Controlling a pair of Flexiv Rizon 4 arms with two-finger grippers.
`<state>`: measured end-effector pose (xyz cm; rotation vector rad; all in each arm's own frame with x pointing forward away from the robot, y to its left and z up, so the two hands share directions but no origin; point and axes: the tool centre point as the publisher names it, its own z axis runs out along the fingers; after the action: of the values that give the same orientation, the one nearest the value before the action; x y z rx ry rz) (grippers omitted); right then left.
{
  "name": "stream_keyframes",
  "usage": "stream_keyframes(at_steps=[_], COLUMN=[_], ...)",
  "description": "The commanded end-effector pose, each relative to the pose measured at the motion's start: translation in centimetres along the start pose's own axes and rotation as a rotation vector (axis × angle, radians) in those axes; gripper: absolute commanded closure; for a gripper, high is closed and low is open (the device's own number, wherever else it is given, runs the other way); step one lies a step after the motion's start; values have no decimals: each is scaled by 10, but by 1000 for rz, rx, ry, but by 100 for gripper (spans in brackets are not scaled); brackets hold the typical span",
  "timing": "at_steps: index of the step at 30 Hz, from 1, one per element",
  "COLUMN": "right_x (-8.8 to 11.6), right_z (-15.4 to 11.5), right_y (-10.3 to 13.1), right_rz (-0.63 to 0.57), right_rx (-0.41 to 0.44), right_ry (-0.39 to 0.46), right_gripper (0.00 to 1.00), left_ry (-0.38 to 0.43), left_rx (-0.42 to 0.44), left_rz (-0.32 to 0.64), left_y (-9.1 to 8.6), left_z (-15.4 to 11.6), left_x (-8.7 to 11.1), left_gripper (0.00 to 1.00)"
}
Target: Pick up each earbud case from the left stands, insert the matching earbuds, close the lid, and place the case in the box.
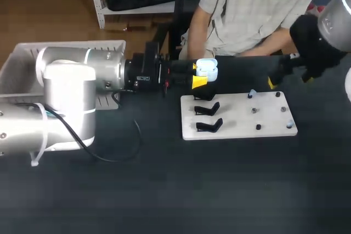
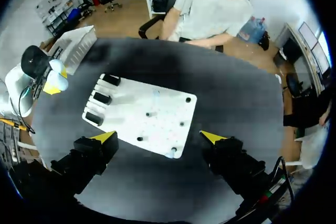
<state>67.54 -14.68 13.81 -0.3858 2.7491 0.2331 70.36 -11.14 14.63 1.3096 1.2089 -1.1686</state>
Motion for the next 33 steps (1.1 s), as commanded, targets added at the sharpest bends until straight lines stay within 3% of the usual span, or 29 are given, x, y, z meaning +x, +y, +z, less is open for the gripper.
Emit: stream_keyframes(at_steps=[1, 8, 11, 17, 19, 20, 26, 31, 33], right_x=[17, 38, 44, 56, 59, 60, 65, 67, 67], right_z=[-4, 14, 22, 38, 43, 45, 60, 68, 70], right_y=[-10, -11, -8, -9, -10, -11, -15, -17, -18], right_rz=[34, 20, 7, -3, -4, -5, 18, 38, 45], right_rx=[158, 166, 162, 156, 164, 176, 199, 206, 206], right_ry=[50, 143, 168, 205, 216, 222, 245, 257, 257], right_gripper=[0, 0, 7, 45, 43, 37, 50, 38, 38], left_ry=[-3, -3, -3, -3, -3, -3, -3, -3, -3], left_rx=[-1, -1, -1, -1, -1, -1, -1, -1, -1], left_rz=[2, 2, 2, 2, 2, 2, 2, 2, 2], left_y=[1, 1, 1, 1, 1, 1, 1, 1, 1], left_z=[1, 1, 1, 1, 1, 1, 1, 1, 1], left_x=[1, 1, 1, 1, 1, 1, 1, 1, 1], left_gripper=[100, 100, 100, 100, 100, 100, 100, 100, 100])
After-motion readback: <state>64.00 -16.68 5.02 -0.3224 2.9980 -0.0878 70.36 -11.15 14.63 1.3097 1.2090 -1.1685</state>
